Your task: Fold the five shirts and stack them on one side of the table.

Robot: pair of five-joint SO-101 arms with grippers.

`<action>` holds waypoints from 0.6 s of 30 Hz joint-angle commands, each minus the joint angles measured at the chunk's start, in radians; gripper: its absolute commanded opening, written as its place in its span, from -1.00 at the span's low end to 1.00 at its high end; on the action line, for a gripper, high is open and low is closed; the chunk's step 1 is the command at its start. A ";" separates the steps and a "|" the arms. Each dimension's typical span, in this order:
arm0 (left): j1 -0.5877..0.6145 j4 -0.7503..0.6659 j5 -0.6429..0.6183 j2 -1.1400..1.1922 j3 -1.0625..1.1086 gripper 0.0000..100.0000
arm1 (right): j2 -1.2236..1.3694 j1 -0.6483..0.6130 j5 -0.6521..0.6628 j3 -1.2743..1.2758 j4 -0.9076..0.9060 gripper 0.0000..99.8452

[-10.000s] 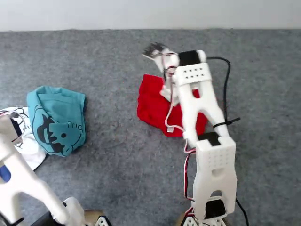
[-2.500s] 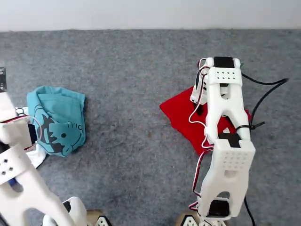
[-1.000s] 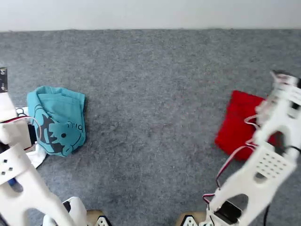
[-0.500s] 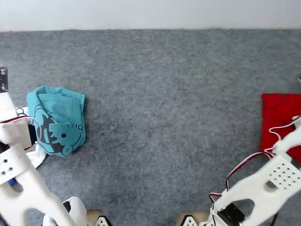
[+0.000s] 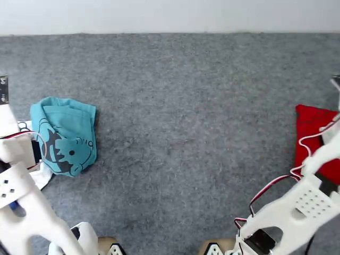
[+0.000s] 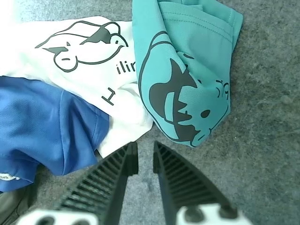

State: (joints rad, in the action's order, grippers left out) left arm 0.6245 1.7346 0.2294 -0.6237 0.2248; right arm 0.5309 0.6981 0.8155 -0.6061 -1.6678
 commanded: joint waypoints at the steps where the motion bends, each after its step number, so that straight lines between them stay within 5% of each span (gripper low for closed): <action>1: 0.005 0.011 0.002 -0.023 -0.002 -0.87 | 0.012 -0.016 -0.071 -0.014 -0.096 -0.89; 12: 0.000 -0.101 0.008 -0.017 0.166 -0.85 | -0.183 -0.013 -0.270 0.080 -0.131 -0.98; 18: -0.003 -0.198 0.008 -0.014 0.265 -0.54 | -0.481 -0.065 -0.267 0.411 -0.130 -0.98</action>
State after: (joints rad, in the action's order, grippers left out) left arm 0.6245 1.5827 0.2294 -0.6283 0.4795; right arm 0.2271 0.6613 0.5593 -0.3268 -1.7538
